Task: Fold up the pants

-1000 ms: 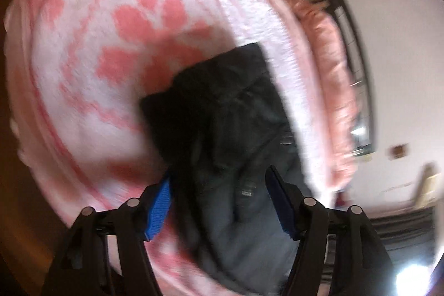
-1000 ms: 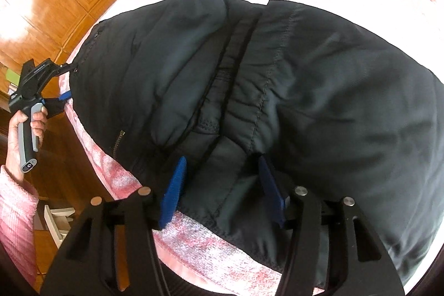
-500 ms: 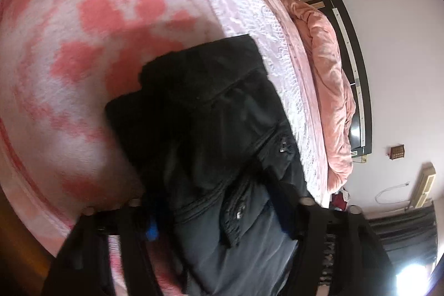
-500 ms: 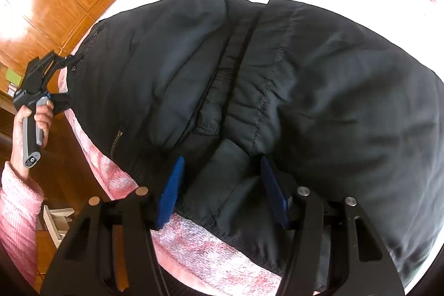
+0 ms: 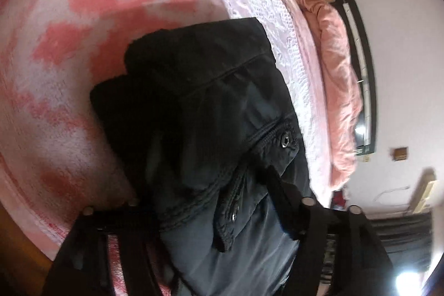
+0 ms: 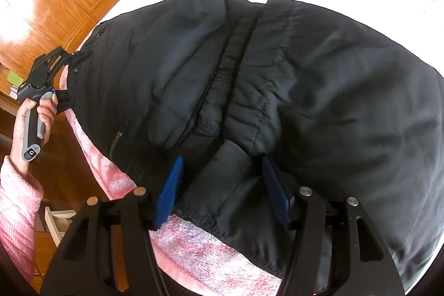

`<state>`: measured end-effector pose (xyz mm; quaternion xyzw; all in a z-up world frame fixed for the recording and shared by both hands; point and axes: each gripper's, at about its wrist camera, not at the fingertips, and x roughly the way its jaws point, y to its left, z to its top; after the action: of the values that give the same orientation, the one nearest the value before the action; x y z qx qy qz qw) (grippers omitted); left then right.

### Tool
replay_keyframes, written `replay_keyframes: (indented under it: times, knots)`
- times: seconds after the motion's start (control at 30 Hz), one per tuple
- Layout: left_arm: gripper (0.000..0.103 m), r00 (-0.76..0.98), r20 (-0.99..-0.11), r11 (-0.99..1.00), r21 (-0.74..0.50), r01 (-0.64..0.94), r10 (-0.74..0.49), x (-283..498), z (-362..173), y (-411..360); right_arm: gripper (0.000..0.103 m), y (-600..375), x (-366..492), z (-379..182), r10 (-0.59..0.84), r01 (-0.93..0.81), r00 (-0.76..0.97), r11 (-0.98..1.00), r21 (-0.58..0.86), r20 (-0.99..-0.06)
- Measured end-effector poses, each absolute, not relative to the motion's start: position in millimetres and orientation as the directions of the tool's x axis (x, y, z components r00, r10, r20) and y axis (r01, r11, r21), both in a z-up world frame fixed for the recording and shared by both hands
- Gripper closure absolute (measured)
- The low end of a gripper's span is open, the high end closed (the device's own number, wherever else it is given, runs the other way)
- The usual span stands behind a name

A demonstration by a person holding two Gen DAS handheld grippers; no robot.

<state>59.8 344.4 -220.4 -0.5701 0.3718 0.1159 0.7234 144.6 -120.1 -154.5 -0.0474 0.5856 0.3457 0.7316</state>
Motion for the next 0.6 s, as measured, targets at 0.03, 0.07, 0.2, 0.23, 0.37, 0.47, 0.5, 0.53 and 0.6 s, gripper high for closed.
replay_keyframes:
  times: [0.03,0.07,0.2,0.23,0.37,0.47,0.5,0.53,0.6]
  knots:
    - [0.061,0.702,-0.665,0.318,-0.743,-0.589,-0.253,61,-219,343,0.043,-120,145,-154,0.452,-0.561,0.073,0.756,0.338,-0.889]
    - [0.070,0.714,-0.654,0.306,-0.753,-0.582,-0.252,59,-218,342,0.043,-120,145,-154,0.453,-0.561,0.073,0.755,0.339,-0.889]
    - [0.083,0.744,-0.632,0.306,-0.768,-0.562,-0.219,52,-205,335,0.043,-121,144,-154,0.457,-0.565,0.078,0.753,0.339,-0.886]
    - [0.085,0.748,-0.633,0.323,-0.764,-0.559,-0.201,49,-198,331,0.043,-121,144,-154,0.458,-0.565,0.078,0.752,0.340,-0.885]
    - [0.087,0.795,-0.585,0.387,-0.778,-0.495,-0.161,47,-165,316,0.043,-124,144,-153,0.469,-0.564,0.075,0.748,0.350,-0.880]
    - [0.087,0.820,-0.554,0.472,-0.767,-0.435,-0.144,47,-134,299,0.043,-131,144,-152,0.494,-0.550,0.067,0.743,0.381,-0.867]
    - [0.087,0.826,-0.547,0.502,-0.757,-0.417,-0.139,49,-123,292,0.043,-134,145,-150,0.506,-0.540,0.063,0.742,0.397,-0.860]
    - [0.087,0.835,-0.532,0.534,-0.750,-0.390,-0.138,50,-111,283,0.044,-138,145,-149,0.519,-0.529,0.060,0.741,0.414,-0.853]
    - [0.087,0.847,-0.511,0.588,-0.734,-0.340,-0.147,53,-90,264,0.044,-150,147,-142,0.554,-0.500,0.057,0.736,0.457,-0.831]
